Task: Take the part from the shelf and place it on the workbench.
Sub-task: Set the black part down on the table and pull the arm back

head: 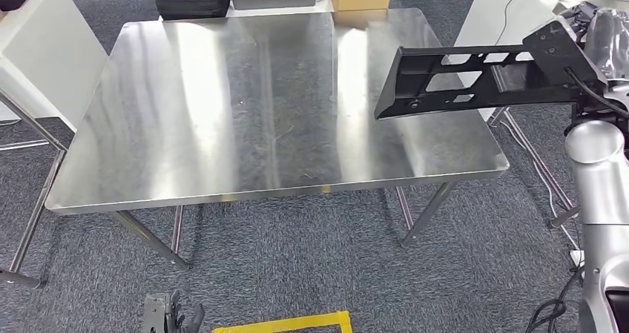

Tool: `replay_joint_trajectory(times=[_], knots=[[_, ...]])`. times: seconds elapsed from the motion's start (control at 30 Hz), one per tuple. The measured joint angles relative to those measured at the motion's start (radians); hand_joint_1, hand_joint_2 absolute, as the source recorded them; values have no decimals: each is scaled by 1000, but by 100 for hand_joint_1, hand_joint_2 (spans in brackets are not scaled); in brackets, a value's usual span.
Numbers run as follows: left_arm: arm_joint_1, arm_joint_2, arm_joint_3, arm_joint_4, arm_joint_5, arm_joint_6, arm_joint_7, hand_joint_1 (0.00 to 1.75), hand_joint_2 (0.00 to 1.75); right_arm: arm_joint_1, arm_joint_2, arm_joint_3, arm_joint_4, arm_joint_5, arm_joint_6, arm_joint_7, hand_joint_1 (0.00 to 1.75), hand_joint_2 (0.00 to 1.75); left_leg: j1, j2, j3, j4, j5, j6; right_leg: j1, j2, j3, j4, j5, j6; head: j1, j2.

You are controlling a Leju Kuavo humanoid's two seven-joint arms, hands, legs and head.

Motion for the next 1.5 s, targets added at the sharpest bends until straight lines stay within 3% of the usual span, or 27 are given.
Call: replay_joint_trajectory(times=[0.07,0.13,0.17,0.2,0.23,0.3,0.37,0.4,0.63,0.8,0.87,0.97,1.03,1.1,1.17,1.2,1.27,1.3,1.33,1.37,1.43,1.5], knots=[[-1,0,1,0,1,-1,-3,0,175,-15,7,5,13,7,0,0,175,175,5,-16,8,-9,7,11,-4,31,-40,81,-37,-1,4,0],[0,0,2,0,2,-1,-4,0,175,-25,12,10,32,11,0,0,175,175,4,-35,7,-9,8,14,-5,54,-113,225,-89,-4,9,0],[1,-1,2,0,2,-1,-4,0,175,-26,15,12,42,14,0,0,175,175,4,-45,8,-9,8,15,-5,58,-142,277,-102,-1,10,0],[3,-1,2,0,2,-1,-4,0,175,-27,19,15,51,16,-1,0,175,175,4,-56,8,-8,7,14,-6,60,-154,292,-99,5,10,0],[5,-1,2,0,2,-1,-4,0,175,-29,23,18,60,19,-1,-1,175,175,5,-66,9,-6,5,13,-8,61,-145,263,-79,14,11,0],[6,-1,2,0,1,-1,-4,0,175,-36,29,22,72,24,-2,-3,175,175,6,-83,8,4,-2,6,-12,64,-84,123,-19,32,12,0],[7,-1,4,0,0,-1,-4,0,175,-46,36,26,83,26,-4,-7,175,175,3,-96,2,18,-12,-3,-13,68,-36,22,15,30,13,0],[8,-1,7,0,-1,-1,-4,0,175,-49,40,28,89,26,-6,-8,175,175,1,-100,-1,22,-14,-3,-13,70,-28,7,18,26,13,0],[12,0,25,0,-6,2,-3,0,175,-54,71,31,118,30,-26,-10,175,175,1,-87,3,14,-15,2,-6,80,-28,6,19,19,9,0],[12,2,27,0,-9,-1,0,0,175,-64,89,31,145,43,-36,-11,175,175,1,-82,3,16,-21,2,-9,83,-28,5,19,7,9,0],[11,4,27,0,-15,-1,0,0,175,-70,95,31,157,47,-38,-12,175,175,-2,-81,2,13,-22,9,-10,84,-26,3,24,10,7,0],[8,4,27,0,-21,-1,2,0,175,-82,101,30,173,51,-41,-15,175,175,0,-80,24,-19,-17,25,-7,83,-27,13,36,24,6,0],[6,3,28,0,-24,1,5,0,175,-93,104,30,182,53,-44,-18,175,175,7,-76,42,-32,-16,29,-7,79,-61,70,9,22,10,0],[5,3,28,0,-26,2,9,0,175,-98,106,30,189,54,-48,-22,175,175,8,-71,49,-32,-19,30,-9,78,-127,192,-37,19,13,0],[7,1,28,0,-27,2,13,0,175,-93,108,30,197,55,-51,-24,175,175,12,-69,57,-30,-27,23,-15,77,-178,269,-56,30,14,0],[7,0,28,0,-27,2,14,0,175,-90,109,30,201,56,-52,-25,175,175,15,-69,63,-27,-34,17,-20,76,-176,254,-43,43,14,0],[7,-1,28,0,-27,2,16,0,175,-87,111,30,207,57,-54,-26,175,175,23,-69,75,-15,-53,0,-34,74,-121,127,19,76,14,0],[7,0,29,0,-27,2,17,0,175,-88,113,30,210,58,-56,-26,175,175,26,-69,78,-5,-65,-10,-37,75,-95,66,36,84,17,0],[6,0,29,0,-26,3,17,0,175,-88,113,30,212,58,-58,-27,175,175,27,-69,77,3,-77,-20,-36,77,-75,28,43,77,19,0],[6,1,29,0,-26,3,17,0,175,-86,114,29,214,59,-61,-27,175,175,27,-69,75,10,-86,-28,-33,78,-68,15,39,62,18,0],[6,2,29,0,-24,4,18,0,175,-80,116,28,217,59,-65,-28,175,175,26,-68,74,17,-98,-36,-29,78,-63,24,26,24,14,0],[4,2,30,0,-22,4,18,0,175,-76,118,27,220,60,-69,-31,175,175,28,-52,53,59,-90,-43,-31,77,-50,25,17,5,8,0]])
